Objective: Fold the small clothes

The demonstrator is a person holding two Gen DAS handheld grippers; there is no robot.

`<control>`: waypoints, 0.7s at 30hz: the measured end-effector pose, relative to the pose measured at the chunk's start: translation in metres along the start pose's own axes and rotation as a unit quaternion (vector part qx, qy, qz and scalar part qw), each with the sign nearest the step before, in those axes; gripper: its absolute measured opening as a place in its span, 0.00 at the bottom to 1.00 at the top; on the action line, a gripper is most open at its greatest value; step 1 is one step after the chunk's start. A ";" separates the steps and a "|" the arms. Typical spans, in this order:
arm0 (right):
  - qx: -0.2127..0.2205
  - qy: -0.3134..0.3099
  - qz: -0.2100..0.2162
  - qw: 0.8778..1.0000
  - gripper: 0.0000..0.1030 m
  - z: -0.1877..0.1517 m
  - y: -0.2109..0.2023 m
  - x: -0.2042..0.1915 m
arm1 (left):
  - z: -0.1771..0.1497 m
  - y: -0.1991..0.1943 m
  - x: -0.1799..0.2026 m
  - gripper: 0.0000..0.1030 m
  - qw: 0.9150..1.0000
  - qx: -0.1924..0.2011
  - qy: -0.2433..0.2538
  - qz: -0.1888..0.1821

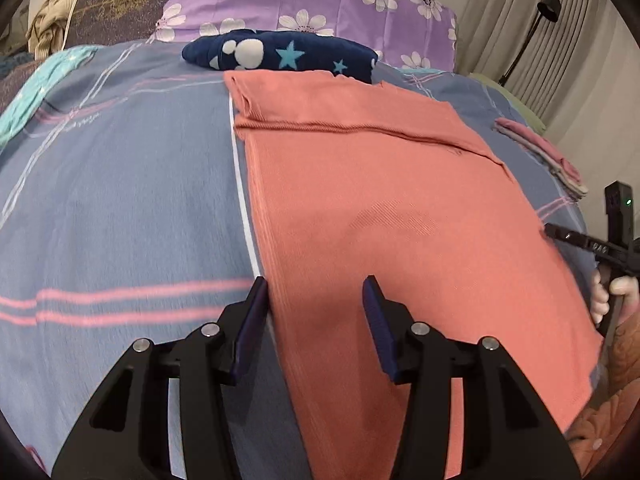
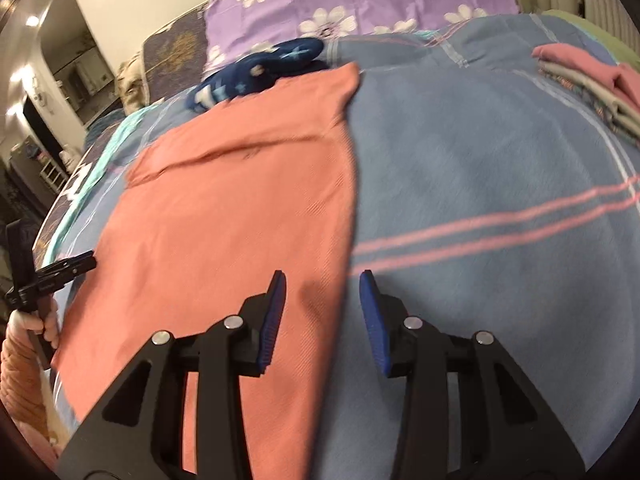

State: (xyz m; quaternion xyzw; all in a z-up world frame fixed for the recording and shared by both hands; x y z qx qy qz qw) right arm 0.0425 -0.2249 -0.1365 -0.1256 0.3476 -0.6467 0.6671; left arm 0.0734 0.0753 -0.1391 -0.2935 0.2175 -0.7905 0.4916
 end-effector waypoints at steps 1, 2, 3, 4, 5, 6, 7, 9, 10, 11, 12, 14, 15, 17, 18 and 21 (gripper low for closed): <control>-0.003 -0.001 0.003 1.000 0.38 -0.005 -0.003 -0.003 | -0.006 -0.006 0.003 0.48 1.000 0.000 -0.011 -0.012; -0.006 -0.001 0.006 1.000 0.38 -0.014 -0.008 -0.005 | -0.011 -0.010 0.006 0.48 1.000 -0.003 -0.017 -0.021; -0.006 0.001 0.008 1.000 0.38 -0.020 -0.013 -0.006 | -0.017 -0.014 0.008 0.48 0.999 -0.006 -0.021 -0.028; -0.004 0.003 0.010 1.000 0.38 -0.023 -0.017 -0.006 | -0.024 -0.019 0.011 0.48 0.999 -0.006 -0.021 -0.032; -0.003 0.011 0.015 1.000 0.38 -0.029 -0.024 -0.006 | -0.029 -0.023 0.014 0.48 0.999 -0.007 -0.019 -0.036; -0.002 0.018 0.020 1.000 0.38 -0.032 -0.028 -0.005 | -0.035 -0.028 0.017 0.48 0.999 -0.009 -0.018 -0.041; -0.002 0.030 0.027 0.999 0.38 -0.038 -0.036 -0.005 | -0.042 -0.035 0.021 0.48 0.999 -0.010 -0.017 -0.048; -0.004 0.045 0.038 0.998 0.38 -0.049 -0.049 -0.003 | -0.053 -0.046 0.027 0.47 0.998 -0.012 -0.017 -0.061; -0.005 0.052 0.045 0.998 0.38 -0.057 -0.059 -0.003 | -0.058 -0.051 0.029 0.46 0.998 -0.014 -0.017 -0.066; -0.005 0.061 0.051 0.997 0.38 -0.064 -0.067 -0.002 | -0.065 -0.058 0.033 0.45 0.997 -0.016 -0.019 -0.075; -0.006 0.067 0.057 0.996 0.38 -0.069 -0.073 -0.002 | -0.072 -0.065 0.036 0.43 0.996 -0.019 -0.023 -0.084; -0.009 0.082 0.076 0.994 0.38 -0.083 -0.089 -0.004 | -0.083 -0.076 0.041 0.42 0.994 -0.023 -0.030 -0.099; -0.011 0.087 0.084 0.993 0.38 -0.088 -0.095 -0.006 | -0.089 -0.082 0.045 0.41 0.993 -0.024 -0.033 -0.108; -0.016 0.096 0.106 0.989 0.38 -0.099 -0.107 -0.010 | -0.097 -0.088 0.050 0.40 0.993 -0.024 -0.031 -0.114; -0.019 0.100 0.118 0.988 0.39 -0.104 -0.110 -0.012 | -0.099 -0.089 0.051 0.40 0.993 -0.023 -0.030 -0.114; -0.023 0.105 0.128 0.986 0.41 -0.102 -0.105 -0.016 | -0.095 -0.082 0.047 0.24 0.992 -0.017 -0.053 -0.115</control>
Point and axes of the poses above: each gripper's, at about its wrist camera, not at the fingertips, and y roughly the way its jaws point, x to its right, z to its top, the point moved 9 cm from there along y, roughly the way its jaws point, and after that the axes turned 10 degrees about x, right-handed, at the moved point
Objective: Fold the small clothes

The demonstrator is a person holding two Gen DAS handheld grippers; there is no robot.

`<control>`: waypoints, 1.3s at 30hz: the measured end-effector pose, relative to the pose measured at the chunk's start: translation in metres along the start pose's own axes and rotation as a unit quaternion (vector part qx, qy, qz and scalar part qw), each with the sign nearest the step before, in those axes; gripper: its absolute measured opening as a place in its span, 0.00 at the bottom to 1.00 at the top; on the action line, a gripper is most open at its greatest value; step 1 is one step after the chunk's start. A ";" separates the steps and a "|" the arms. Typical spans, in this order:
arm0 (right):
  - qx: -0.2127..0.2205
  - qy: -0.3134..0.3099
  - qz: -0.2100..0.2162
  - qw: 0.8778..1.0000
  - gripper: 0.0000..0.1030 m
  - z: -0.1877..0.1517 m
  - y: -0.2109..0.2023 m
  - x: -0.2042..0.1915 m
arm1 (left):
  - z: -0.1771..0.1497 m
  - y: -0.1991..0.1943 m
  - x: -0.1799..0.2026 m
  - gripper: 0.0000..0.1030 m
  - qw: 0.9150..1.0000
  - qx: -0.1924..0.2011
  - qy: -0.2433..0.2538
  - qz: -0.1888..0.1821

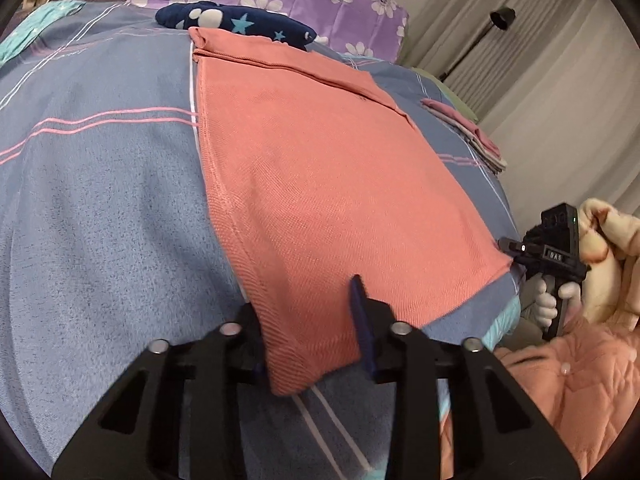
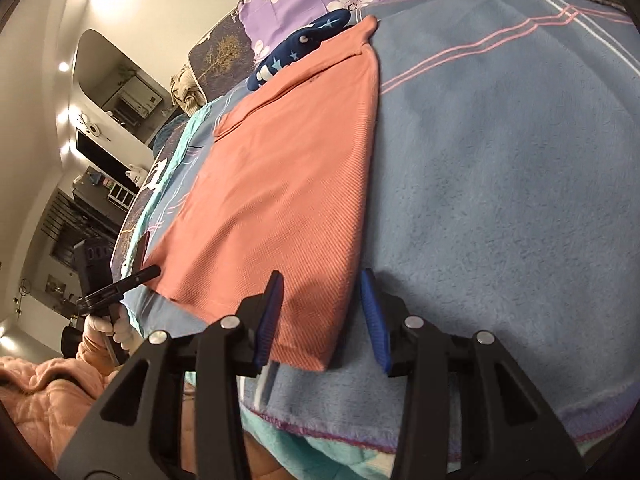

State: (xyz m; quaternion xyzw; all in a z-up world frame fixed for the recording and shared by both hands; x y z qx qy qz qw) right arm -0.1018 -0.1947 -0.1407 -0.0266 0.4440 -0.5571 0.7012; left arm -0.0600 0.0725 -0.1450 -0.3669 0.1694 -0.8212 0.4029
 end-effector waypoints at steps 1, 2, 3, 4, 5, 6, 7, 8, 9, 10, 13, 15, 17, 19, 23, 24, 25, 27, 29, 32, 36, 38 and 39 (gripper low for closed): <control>-0.001 0.004 0.007 1.000 0.41 0.001 0.003 -0.001 | 0.002 0.002 -0.002 0.13 1.000 0.001 -0.008 0.000; -0.002 0.008 0.015 1.000 0.41 0.003 0.006 -0.003 | 0.003 0.004 -0.003 0.09 1.000 0.002 -0.018 -0.002; -0.004 0.012 0.016 1.000 0.35 0.003 0.007 -0.003 | 0.004 0.005 -0.003 0.06 1.000 0.005 -0.021 -0.004; -0.005 0.015 0.012 1.000 0.25 0.004 0.009 -0.004 | 0.006 0.003 -0.002 0.04 1.000 0.010 -0.019 -0.004; -0.004 0.016 0.009 1.000 0.04 0.006 0.009 -0.004 | 0.009 0.001 0.000 0.04 1.000 0.016 -0.017 -0.002; 0.001 0.028 0.015 0.999 0.04 0.009 0.006 -0.005 | 0.015 -0.004 0.003 0.04 0.999 0.029 -0.016 -0.005; 0.012 0.039 0.027 0.999 0.04 0.014 0.001 -0.008 | 0.021 -0.008 0.007 0.03 0.999 0.042 -0.014 -0.010; 0.030 0.045 0.040 0.998 0.03 0.023 -0.007 -0.012 | 0.030 -0.017 0.013 0.03 0.998 0.062 -0.011 -0.018; 0.050 0.044 0.049 0.997 0.03 0.034 -0.016 -0.018 | 0.041 -0.028 0.020 0.03 0.996 0.084 -0.006 -0.028; 0.064 0.041 0.056 0.996 0.03 0.042 -0.022 -0.024 | 0.050 -0.037 0.026 0.03 0.994 0.101 -0.001 -0.037; 0.111 0.016 0.074 0.991 0.03 0.066 -0.051 -0.048 | 0.075 -0.067 0.053 0.03 0.987 0.151 0.030 -0.053; 0.136 0.000 0.084 0.987 0.03 0.074 -0.072 -0.063 | 0.083 -0.087 0.072 0.03 0.982 0.174 0.054 -0.055; 0.160 -0.014 0.098 0.982 0.03 0.077 -0.098 -0.079 | 0.084 -0.110 0.087 0.03 0.977 0.194 0.061 -0.066; 0.183 -0.029 0.111 0.977 0.03 0.077 -0.126 -0.093 | 0.084 -0.134 0.098 0.03 0.972 0.213 0.069 -0.064; 0.205 -0.077 0.069 0.973 0.03 0.079 -0.152 -0.100 | 0.088 -0.145 0.112 0.04 0.969 0.224 0.097 -0.045; 0.205 -0.082 0.050 0.974 0.03 0.084 -0.145 -0.096 | 0.091 -0.137 0.112 0.04 0.969 0.222 0.102 -0.046; 0.201 -0.078 0.042 0.975 0.03 0.090 -0.136 -0.092 | 0.094 -0.130 0.110 0.04 0.969 0.220 0.102 -0.046; 0.197 -0.060 0.028 0.978 0.02 0.106 -0.113 -0.081 | 0.110 -0.104 0.100 0.04 0.974 0.204 0.095 -0.035; 0.205 -0.050 0.017 0.977 0.02 0.127 -0.093 -0.070 | 0.128 -0.081 0.088 0.04 0.976 0.195 0.090 -0.025; 0.217 -0.047 0.011 0.975 0.02 0.157 -0.071 -0.063 | 0.159 -0.048 0.070 0.04 0.981 0.182 0.067 -0.020; 0.187 -0.039 -0.005 0.982 0.04 0.184 -0.039 -0.054 | 0.185 -0.010 0.048 0.04 0.986 0.158 0.049 0.007; 0.148 -0.060 -0.006 0.987 0.05 0.172 -0.027 -0.057 | 0.184 -0.001 0.045 0.04 0.988 0.149 0.048 0.008; 0.131 -0.083 -0.010 0.988 0.06 0.160 -0.022 -0.058 | 0.183 0.002 0.043 0.04 0.988 0.146 0.050 0.008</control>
Point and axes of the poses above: each gripper's, at about its wrist camera, not at the fingertips, and y roughly the way its jaws point, x to its right, z to its top, the point moved 9 cm from there along y, roughly the way its jaws point, and after that the axes turned 10 degrees about x, right-handed, at the moved point
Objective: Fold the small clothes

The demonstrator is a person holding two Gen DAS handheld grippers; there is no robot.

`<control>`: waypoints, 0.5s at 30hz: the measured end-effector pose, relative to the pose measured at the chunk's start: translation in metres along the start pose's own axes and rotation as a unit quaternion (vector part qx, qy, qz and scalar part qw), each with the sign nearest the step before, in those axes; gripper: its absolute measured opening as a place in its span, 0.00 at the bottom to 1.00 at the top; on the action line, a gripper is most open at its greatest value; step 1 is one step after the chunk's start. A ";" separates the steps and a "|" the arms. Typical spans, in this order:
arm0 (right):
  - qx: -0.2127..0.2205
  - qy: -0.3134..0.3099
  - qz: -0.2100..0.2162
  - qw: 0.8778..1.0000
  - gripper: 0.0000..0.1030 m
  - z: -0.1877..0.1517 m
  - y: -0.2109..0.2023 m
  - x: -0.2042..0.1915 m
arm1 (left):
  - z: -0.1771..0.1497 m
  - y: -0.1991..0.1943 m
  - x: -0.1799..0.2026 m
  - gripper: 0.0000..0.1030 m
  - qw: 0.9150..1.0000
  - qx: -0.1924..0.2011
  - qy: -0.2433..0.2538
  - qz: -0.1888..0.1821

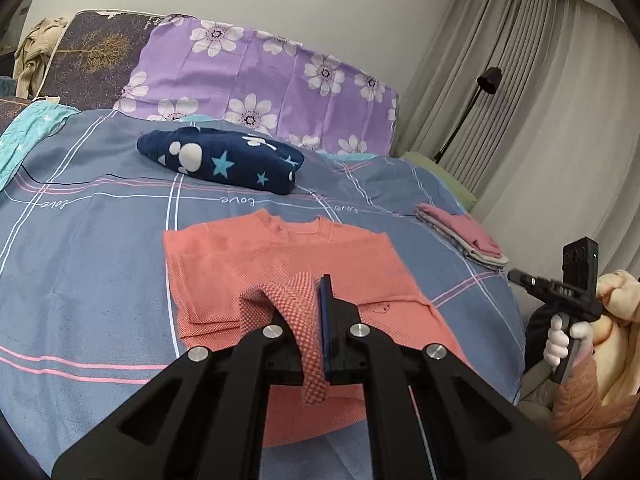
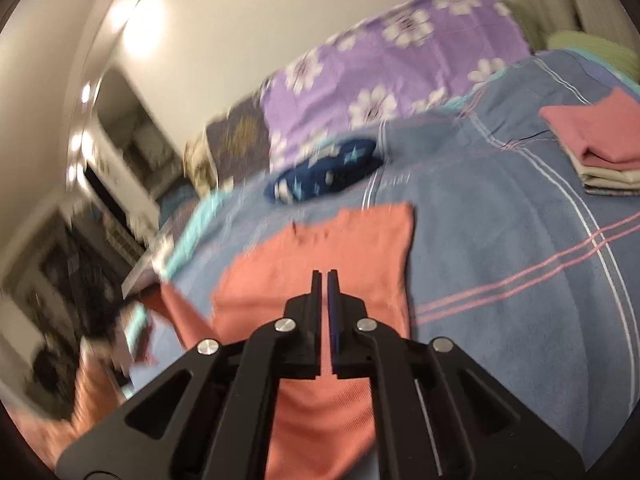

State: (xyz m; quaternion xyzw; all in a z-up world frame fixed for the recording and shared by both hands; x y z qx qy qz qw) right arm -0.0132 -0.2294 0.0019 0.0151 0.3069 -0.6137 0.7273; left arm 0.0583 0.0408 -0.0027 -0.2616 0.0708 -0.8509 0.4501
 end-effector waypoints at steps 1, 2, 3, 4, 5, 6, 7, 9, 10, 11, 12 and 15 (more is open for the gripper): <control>-0.021 -0.024 0.000 0.999 0.08 -0.015 0.001 -0.004 | -0.003 0.000 -0.001 0.04 1.000 -0.001 -0.001 0.000; -0.040 -0.044 -0.001 0.998 0.15 -0.030 0.002 -0.007 | -0.004 0.003 -0.005 0.04 1.000 -0.003 -0.007 0.000; -0.066 -0.068 -0.004 0.996 0.20 -0.049 0.003 -0.009 | -0.005 0.006 -0.008 0.04 1.000 -0.005 -0.012 0.001; -0.090 -0.083 -0.004 0.993 0.20 -0.065 0.005 -0.011 | -0.006 0.008 -0.011 0.04 1.000 -0.006 -0.017 0.002; -0.109 -0.088 -0.002 0.990 0.20 -0.081 0.005 -0.011 | -0.008 0.010 -0.014 0.04 1.000 -0.009 -0.025 0.003; -0.127 -0.081 0.003 0.989 0.20 -0.095 0.003 -0.011 | -0.009 0.011 -0.016 0.04 0.999 -0.010 -0.030 0.004; -0.134 -0.067 0.008 0.989 0.21 -0.101 -0.001 -0.010 | -0.011 0.012 -0.017 0.04 0.999 -0.010 -0.031 0.005; -0.140 -0.016 0.023 0.990 0.29 -0.111 -0.012 -0.004 | -0.013 0.013 -0.017 0.04 0.999 -0.010 -0.031 0.005; -0.139 -0.003 0.024 0.990 0.30 -0.112 -0.018 -0.003 | -0.014 0.013 -0.017 0.04 0.999 -0.010 -0.032 0.005; -0.135 0.007 0.025 0.990 0.32 -0.114 -0.026 0.000 | -0.016 0.013 -0.018 0.04 0.999 -0.010 -0.034 0.006; -0.133 0.014 0.029 0.991 0.36 -0.115 -0.033 0.000 | -0.017 0.013 -0.019 0.04 0.999 -0.011 -0.035 0.008; -0.151 0.002 0.069 0.986 0.50 -0.132 -0.055 -0.019 | -0.021 0.012 -0.023 0.04 0.999 -0.013 -0.036 0.015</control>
Point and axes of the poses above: each gripper's, at about its wrist camera, not at the fingertips, and y roughly the way its jaws point, x to its right, z to its top, the point moved 9 cm from there along y, roughly the way its jaws point, and after that the axes turned 10 degrees about x, right-handed, at the moved point
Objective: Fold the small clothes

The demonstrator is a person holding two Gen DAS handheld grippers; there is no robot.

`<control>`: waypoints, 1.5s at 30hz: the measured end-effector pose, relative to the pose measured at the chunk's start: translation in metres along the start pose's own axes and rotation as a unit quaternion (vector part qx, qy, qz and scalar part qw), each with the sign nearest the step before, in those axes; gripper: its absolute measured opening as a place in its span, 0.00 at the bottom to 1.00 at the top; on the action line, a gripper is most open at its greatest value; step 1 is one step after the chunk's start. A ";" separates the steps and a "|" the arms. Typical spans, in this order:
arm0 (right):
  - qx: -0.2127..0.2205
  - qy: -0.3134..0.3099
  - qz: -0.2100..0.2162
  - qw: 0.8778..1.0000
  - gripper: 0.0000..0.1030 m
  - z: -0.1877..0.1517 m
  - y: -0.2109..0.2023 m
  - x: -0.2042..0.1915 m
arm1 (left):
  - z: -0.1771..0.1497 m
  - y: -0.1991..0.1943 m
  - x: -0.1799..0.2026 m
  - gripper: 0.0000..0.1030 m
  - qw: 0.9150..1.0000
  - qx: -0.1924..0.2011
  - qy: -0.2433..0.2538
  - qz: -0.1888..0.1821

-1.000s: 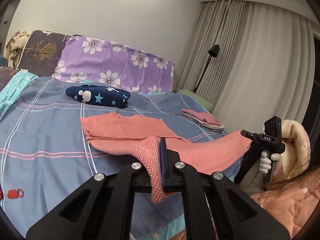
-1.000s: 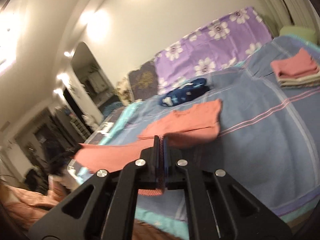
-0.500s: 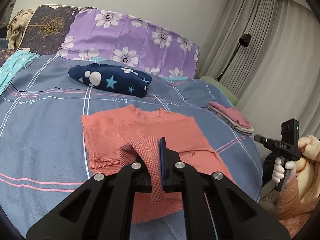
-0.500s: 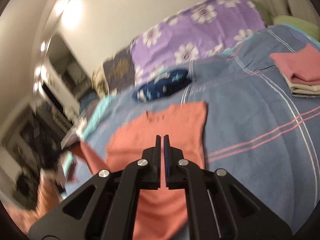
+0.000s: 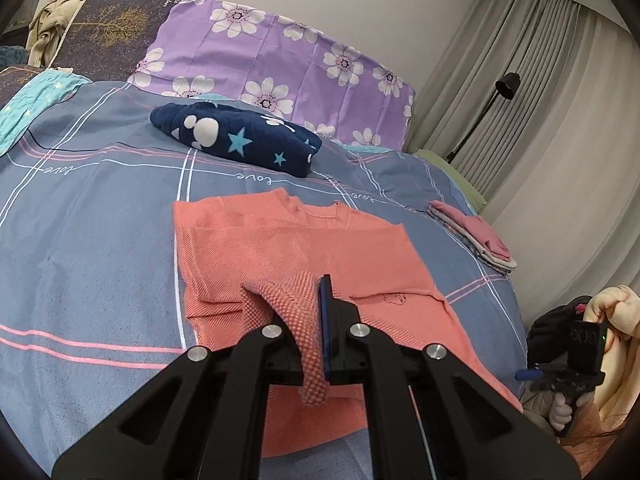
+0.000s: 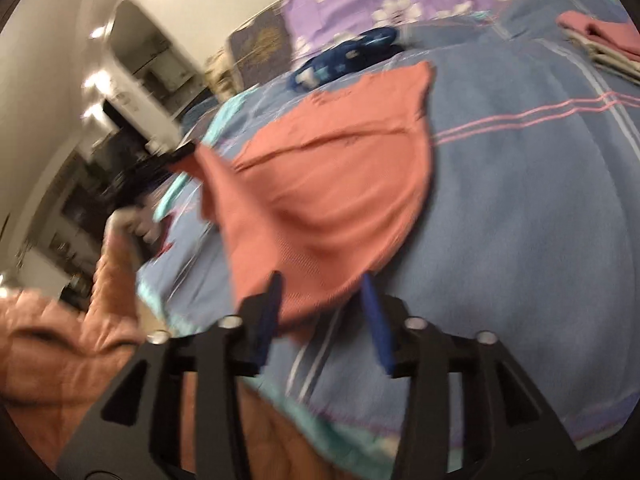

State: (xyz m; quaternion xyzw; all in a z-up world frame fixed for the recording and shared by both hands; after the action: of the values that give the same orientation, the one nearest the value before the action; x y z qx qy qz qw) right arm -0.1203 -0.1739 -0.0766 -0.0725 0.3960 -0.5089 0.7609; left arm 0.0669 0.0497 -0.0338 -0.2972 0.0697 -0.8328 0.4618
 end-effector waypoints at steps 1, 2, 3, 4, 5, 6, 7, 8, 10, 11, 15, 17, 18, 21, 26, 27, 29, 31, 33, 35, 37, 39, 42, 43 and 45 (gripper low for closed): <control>-0.008 -0.013 0.005 1.000 0.51 -0.005 -0.001 -0.006 | -0.002 0.000 -0.002 0.04 1.000 0.000 -0.001 0.002; -0.019 -0.026 0.011 0.999 0.54 -0.011 0.000 -0.013 | -0.003 0.000 -0.003 0.04 1.000 -0.001 -0.002 0.003; -0.030 -0.032 0.017 0.999 0.54 -0.018 0.004 -0.019 | -0.004 -0.001 -0.004 0.04 1.000 -0.001 -0.004 0.004; -0.039 -0.037 0.029 0.998 0.54 -0.024 0.011 -0.026 | -0.006 -0.001 -0.005 0.04 1.000 -0.001 -0.005 0.005; -0.045 -0.034 0.039 0.998 0.54 -0.027 0.021 -0.030 | -0.007 -0.001 -0.006 0.04 1.000 -0.002 -0.007 0.006; -0.048 -0.034 0.042 0.997 0.47 -0.028 0.027 -0.031 | -0.008 -0.001 -0.007 0.04 1.000 -0.003 -0.009 0.007; -0.047 -0.038 0.042 0.997 0.36 -0.023 0.038 -0.033 | -0.009 0.000 -0.008 0.04 1.000 -0.004 -0.011 0.008; -0.041 -0.040 0.047 0.997 0.10 -0.016 0.045 -0.034 | -0.009 -0.001 -0.009 0.04 1.000 -0.005 -0.012 0.008; -0.007 -0.017 0.066 0.998 0.04 0.017 0.052 -0.032 | -0.001 0.000 -0.008 0.04 1.000 0.001 -0.013 0.007; 0.018 -0.002 0.075 0.997 0.04 0.036 0.050 -0.028 | 0.004 0.000 -0.008 0.04 1.000 0.005 -0.011 0.006; 0.133 0.096 0.091 0.982 0.05 0.148 0.050 0.015 | 0.046 0.015 -0.005 0.04 0.999 0.037 0.023 0.025; 0.151 0.121 0.061 0.979 0.09 0.182 0.066 0.042 | 0.062 0.037 -0.017 0.06 0.997 0.044 0.036 0.050; 0.148 0.132 0.035 0.980 0.19 0.199 0.084 0.060 | 0.064 0.047 -0.025 0.07 0.997 0.040 0.033 0.059; 0.120 0.171 -0.055 0.976 0.43 0.208 0.121 0.104 | 0.058 0.079 -0.065 0.18 0.995 0.011 -0.002 0.097; 0.102 0.085 -0.100 0.986 0.43 0.195 0.125 0.101 | 0.045 0.068 -0.088 0.37 0.994 0.009 0.005 0.112; 0.098 0.056 -0.116 0.987 0.43 0.193 0.124 0.100 | 0.045 0.067 -0.087 0.37 0.994 0.005 0.016 0.111; 0.080 -0.018 -0.145 0.986 0.43 0.190 0.130 0.090 | 0.039 0.066 -0.084 0.39 0.992 -0.007 0.054 0.117; 0.065 -0.067 -0.150 0.984 0.43 0.186 0.140 0.079 | 0.033 0.069 -0.081 0.45 0.988 -0.021 0.092 0.124; 0.053 -0.118 -0.157 0.979 0.44 0.178 0.152 0.071 | 0.025 0.076 -0.081 0.46 0.982 -0.036 0.126 0.136; 0.033 -0.172 -0.179 0.968 0.45 0.173 0.169 0.065 | 0.018 0.086 -0.086 0.46 0.975 -0.053 0.153 0.153; 0.019 -0.197 -0.191 0.961 0.45 0.170 0.181 0.066 | 0.016 0.093 -0.090 0.46 0.968 -0.063 0.178 0.165; 0.003 -0.235 -0.203 0.951 0.45 0.164 0.186 0.066 | 0.017 0.100 -0.091 0.46 0.959 -0.069 0.212 0.174; -0.013 -0.283 -0.205 0.937 0.47 0.155 0.182 0.065 | 0.020 0.105 -0.089 0.47 0.951 -0.074 0.248 0.171; -0.022 -0.303 -0.204 0.931 0.49 0.152 0.180 0.066 | 0.022 0.108 -0.087 0.48 0.949 -0.076 0.257 0.168; -0.037 -0.346 -0.225 0.910 0.55 0.148 0.182 0.071 | 0.025 0.119 -0.086 0.49 0.945 -0.079 0.274 0.162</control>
State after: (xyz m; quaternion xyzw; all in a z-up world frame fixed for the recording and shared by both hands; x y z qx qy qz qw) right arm 0.1219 -0.1905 -0.1079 -0.3594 0.1002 -0.5948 0.7121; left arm 0.2021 0.0564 -0.0971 -0.0777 0.3063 -0.7880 0.5284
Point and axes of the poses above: each gripper's, at about its wrist camera, not at the fingertips, and y roughly the way its jaws point, x to its right, z to its top, the point moved 9 cm from there along y, roughly the way its jaws point, and after that the axes turned 10 degrees about x, right-handed, at the moved point
